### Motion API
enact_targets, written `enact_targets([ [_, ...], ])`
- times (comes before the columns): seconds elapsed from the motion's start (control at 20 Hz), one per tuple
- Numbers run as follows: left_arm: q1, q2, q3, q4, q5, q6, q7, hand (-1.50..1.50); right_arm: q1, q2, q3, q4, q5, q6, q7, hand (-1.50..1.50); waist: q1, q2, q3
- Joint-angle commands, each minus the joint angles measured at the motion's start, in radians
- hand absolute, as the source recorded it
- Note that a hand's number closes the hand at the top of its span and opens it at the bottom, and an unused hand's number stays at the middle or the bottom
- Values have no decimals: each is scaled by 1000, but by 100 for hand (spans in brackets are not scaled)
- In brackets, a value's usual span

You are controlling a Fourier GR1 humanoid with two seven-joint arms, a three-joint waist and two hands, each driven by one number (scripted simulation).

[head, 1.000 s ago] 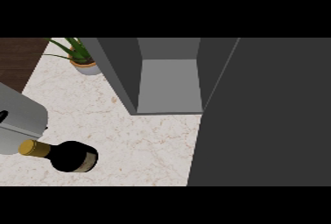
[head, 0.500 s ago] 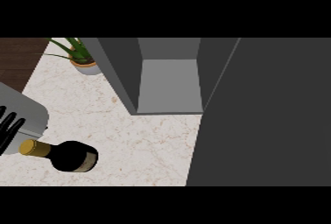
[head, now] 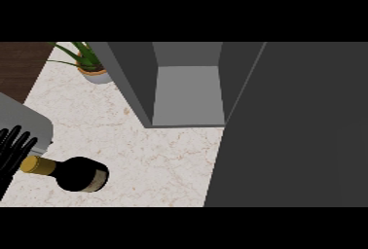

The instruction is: Pick up the wine, place it into the cabinet and close the cabinet

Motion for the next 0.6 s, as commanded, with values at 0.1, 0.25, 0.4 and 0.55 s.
enact_targets([
  [0.1, 40, -42, -26, 89, -138, -56, -146, -150, -5, -56, -25, -201, 105, -16, 96, -150, 4, -1, -1],
  [0.25, -57, 0, -11, 191, -142, -27, -142, -150, -17, -45, 38, -204, 160, -48, 136, -150, 0, -1, -1],
  [0.4, -100, 22, -16, 330, -220, -50, -243, -150, 19, -56, 17, -143, 109, -35, 35, -150, 3, 3, 1],
  [0.55, -112, 1, -17, 403, -302, -2, -352, -150, -55, -64, 22, -195, 134, -66, 157, -150, -3, 1, -2],
])
